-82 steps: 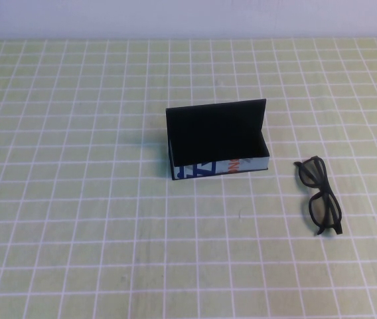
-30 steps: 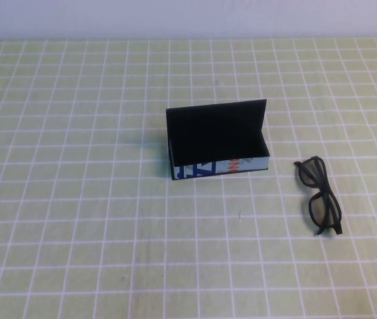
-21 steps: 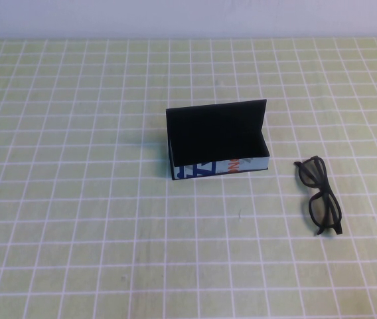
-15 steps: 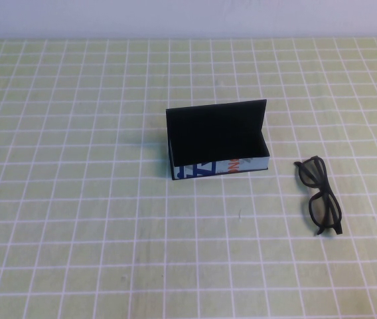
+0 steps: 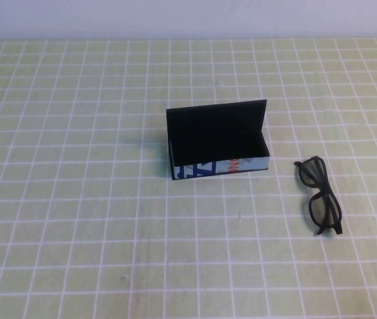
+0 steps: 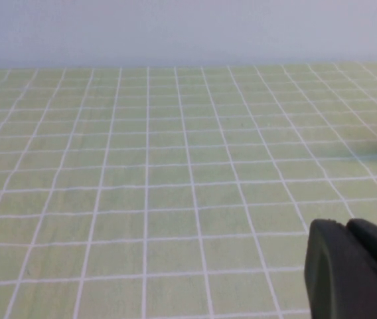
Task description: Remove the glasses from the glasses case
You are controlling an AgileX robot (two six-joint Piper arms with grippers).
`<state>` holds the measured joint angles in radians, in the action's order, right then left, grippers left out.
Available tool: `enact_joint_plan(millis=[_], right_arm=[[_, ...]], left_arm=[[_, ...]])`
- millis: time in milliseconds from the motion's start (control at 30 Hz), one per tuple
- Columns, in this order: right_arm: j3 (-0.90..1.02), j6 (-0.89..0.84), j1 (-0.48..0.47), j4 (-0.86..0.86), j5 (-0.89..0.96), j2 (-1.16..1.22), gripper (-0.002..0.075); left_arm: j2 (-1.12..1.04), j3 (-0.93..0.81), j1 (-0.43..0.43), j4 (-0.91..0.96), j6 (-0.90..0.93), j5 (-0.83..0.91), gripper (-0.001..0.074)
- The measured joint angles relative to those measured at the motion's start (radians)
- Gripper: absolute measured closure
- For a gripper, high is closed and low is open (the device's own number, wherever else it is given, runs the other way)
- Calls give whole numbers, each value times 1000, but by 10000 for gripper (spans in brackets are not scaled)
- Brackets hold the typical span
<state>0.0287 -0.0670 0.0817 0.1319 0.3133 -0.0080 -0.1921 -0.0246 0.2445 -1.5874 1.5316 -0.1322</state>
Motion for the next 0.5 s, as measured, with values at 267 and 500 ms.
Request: enact_joint_plan(millis=[267,500], right_arm=[[0,0,0,0,0,0,743],[0,0,0,0,0,0,743]], left_arm=[[5,0,-84,1124,-1014,0,739],[175,0,-207,1571,-1447,323,739]])
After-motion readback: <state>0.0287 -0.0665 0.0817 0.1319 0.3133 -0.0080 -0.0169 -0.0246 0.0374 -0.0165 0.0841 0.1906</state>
